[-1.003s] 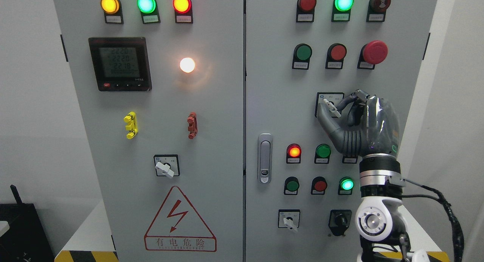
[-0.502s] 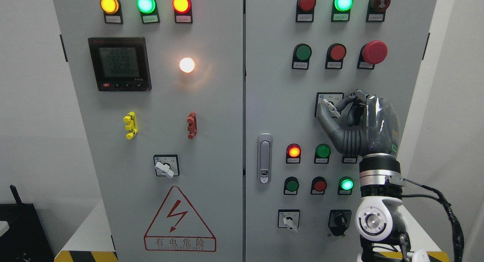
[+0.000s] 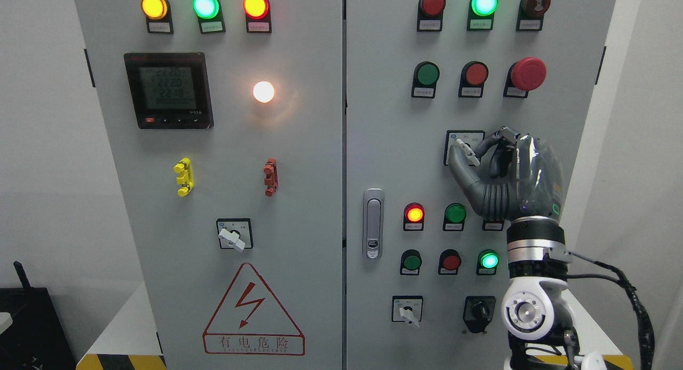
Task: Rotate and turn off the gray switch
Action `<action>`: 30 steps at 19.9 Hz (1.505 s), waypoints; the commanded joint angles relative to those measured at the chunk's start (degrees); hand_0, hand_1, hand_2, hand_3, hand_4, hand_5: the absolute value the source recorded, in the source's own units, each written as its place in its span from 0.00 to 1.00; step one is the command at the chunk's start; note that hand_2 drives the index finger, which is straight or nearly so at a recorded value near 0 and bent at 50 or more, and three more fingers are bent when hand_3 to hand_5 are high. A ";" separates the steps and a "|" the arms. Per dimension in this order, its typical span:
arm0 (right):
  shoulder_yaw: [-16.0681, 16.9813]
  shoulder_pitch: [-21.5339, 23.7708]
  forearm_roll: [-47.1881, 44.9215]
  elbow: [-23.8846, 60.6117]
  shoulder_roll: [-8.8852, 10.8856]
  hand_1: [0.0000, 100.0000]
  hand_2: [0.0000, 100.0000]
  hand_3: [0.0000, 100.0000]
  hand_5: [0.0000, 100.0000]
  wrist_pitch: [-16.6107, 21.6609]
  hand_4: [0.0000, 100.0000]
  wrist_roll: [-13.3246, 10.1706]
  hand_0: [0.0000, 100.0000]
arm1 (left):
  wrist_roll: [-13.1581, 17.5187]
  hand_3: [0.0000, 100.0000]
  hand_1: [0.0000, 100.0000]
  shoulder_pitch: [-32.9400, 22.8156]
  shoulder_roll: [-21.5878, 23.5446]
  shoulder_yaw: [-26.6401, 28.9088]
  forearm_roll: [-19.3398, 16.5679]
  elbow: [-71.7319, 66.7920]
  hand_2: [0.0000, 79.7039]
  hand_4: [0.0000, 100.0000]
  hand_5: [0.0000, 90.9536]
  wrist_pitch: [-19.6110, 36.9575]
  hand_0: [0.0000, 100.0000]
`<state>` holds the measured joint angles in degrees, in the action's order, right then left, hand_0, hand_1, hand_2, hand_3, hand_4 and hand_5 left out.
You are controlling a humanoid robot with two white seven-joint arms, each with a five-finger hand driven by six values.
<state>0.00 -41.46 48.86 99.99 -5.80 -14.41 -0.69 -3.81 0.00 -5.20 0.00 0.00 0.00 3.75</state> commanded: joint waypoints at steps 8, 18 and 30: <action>0.26 -0.03 -0.08 -0.15 0.00 0.48 0.69 1.00 1.00 0.08 0.96 0.08 0.44 | 0.03 0.00 0.39 0.53 0.01 0.44 1.14 1.49 0.00 0.00 0.00 0.03 0.12; 0.26 -0.03 -0.08 -0.15 0.00 0.49 0.71 1.00 1.00 0.08 0.96 0.25 0.46 | 0.03 0.00 0.39 0.53 0.01 0.44 1.14 1.49 0.00 0.00 0.00 0.03 0.12; 0.18 -0.11 -0.25 -0.41 0.00 0.49 0.74 1.00 1.00 0.26 0.97 0.34 0.49 | 0.03 0.00 0.39 0.53 0.01 0.44 1.14 1.49 0.00 0.00 0.00 0.03 0.12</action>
<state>-0.01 -41.52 48.65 99.74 -5.80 -14.15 -0.10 -3.81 0.00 -5.19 0.00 0.00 0.00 3.75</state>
